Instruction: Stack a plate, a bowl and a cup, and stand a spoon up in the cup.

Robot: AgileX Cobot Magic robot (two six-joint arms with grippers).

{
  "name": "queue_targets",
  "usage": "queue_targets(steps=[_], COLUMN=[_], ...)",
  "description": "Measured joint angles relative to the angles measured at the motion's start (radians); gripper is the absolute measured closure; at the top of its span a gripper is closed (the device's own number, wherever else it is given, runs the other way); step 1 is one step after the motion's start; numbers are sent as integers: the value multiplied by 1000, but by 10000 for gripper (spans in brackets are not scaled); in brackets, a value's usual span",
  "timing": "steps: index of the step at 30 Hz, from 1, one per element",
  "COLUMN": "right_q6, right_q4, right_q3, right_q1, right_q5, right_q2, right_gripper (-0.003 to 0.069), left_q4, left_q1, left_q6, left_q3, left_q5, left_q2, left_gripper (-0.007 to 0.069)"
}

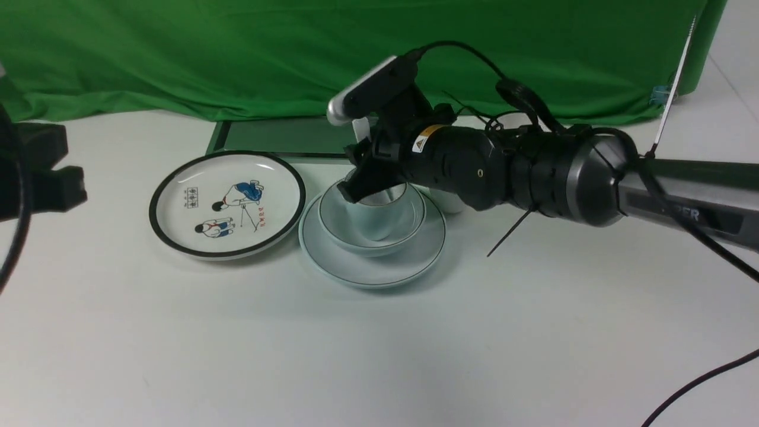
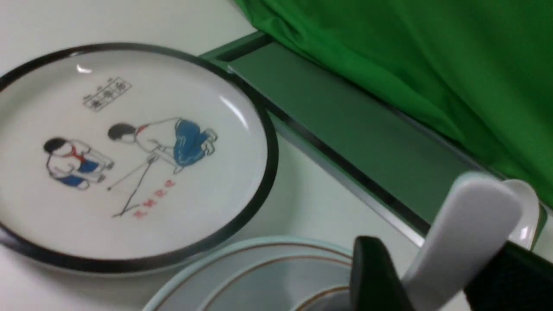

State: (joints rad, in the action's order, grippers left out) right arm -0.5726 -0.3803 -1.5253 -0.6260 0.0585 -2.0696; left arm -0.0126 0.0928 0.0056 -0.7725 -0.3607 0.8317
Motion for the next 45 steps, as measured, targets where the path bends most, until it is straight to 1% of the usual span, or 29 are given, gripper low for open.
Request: queue_targets(steps=[1, 2, 3, 4, 5, 6, 8, 9, 12, 15, 20, 23, 24, 25, 28, 30, 31, 33, 34, 35, 37, 40, 41, 43, 44, 45], right_q6=[0, 0, 0, 1, 1, 1, 6, 13, 32, 53, 73, 82, 84, 84, 95, 116, 187, 289, 297, 374, 419, 456, 512, 578, 603, 610], right_q4=[0, 0, 1, 7, 7, 26, 44, 49, 55, 60, 66, 80, 121, 125, 198, 229, 301, 404, 404, 473, 521, 557, 570, 565, 551, 535], right_q3=[0, 1, 3, 6, 6, 7, 7, 8, 49, 193, 544, 684, 790, 801, 957, 988, 1041, 1097, 1102, 1151, 1208, 1289, 1361, 1416, 1451, 1472], right_q1=[0, 0, 0, 0, 0, 0, 0, 0, 0, 0, 0, 0, 0, 0, 0, 0, 0, 0, 0, 0, 0, 12, 47, 103, 155, 184], right_q5=[-59, -73, -177, -244, -271, -368, -488, -546, -630, -624, -495, -461, -451, -451, -452, -452, -437, -415, -415, -397, -352, -301, -270, -253, -250, -248], right_q2=[17, 21, 74, 112, 121, 197, 293, 347, 494, 683, 935, 1026, 1114, 1114, 1279, 1320, 1391, 1494, 1504, 1576, 1661, 1764, 1859, 1938, 1993, 2016], right_gripper=[309, 311, 351, 391, 400, 482, 578, 612, 643, 646, 646, 646, 645, 645, 649, 649, 649, 649, 649, 649, 649, 649, 649, 649, 649, 649], left_q4=[1, 0, -7, -13, -13, -15, -16, -16, -16, -16, -16, -16, -16, -16, -16, -16, -16, -16, -16, -18, -18, -18, -18, -18, -18, -16], left_q1=[0, 0, 0, 0, 0, 0, 0, 0, 0, 0, 0, 0, 0, 0, 0, 0, 0, 0, 0, 0, -1, -1, -1, -1, -1, -1], left_q6=[4, 4, 6, 7, 7, 8, 10, 11, 12, 15, 15, 15, 15, 15, 15, 15, 15, 15, 15, 15, 15, 15, 15, 15, 15, 15], left_q3=[0, 0, 0, 0, 0, 0, 0, 0, 0, 0, 0, 0, 0, 0, 0, 0, 0, 1, 1, 1, 1, 1, 1, 1, 1, 1], left_q5=[1, 2, 8, 9, 9, 10, 10, 10, 11, 11, 11, 11, 11, 11, 11, 11, 11, 11, 11, 11, 12, 12, 12, 12, 12, 12], left_q2=[0, 0, 0, 0, 0, 0, 0, 0, 0, 0, 0, 0, 0, 0, 0, 0, 0, 0, 0, 0, 0, 0, 0, 0, 0, 0], left_gripper=[604, 603, 601, 601, 601, 599, 599, 596, 593, 590, 587, 587, 585, 585, 581, 581, 580, 578, 578, 575, 571, 569, 567, 566, 565, 565])
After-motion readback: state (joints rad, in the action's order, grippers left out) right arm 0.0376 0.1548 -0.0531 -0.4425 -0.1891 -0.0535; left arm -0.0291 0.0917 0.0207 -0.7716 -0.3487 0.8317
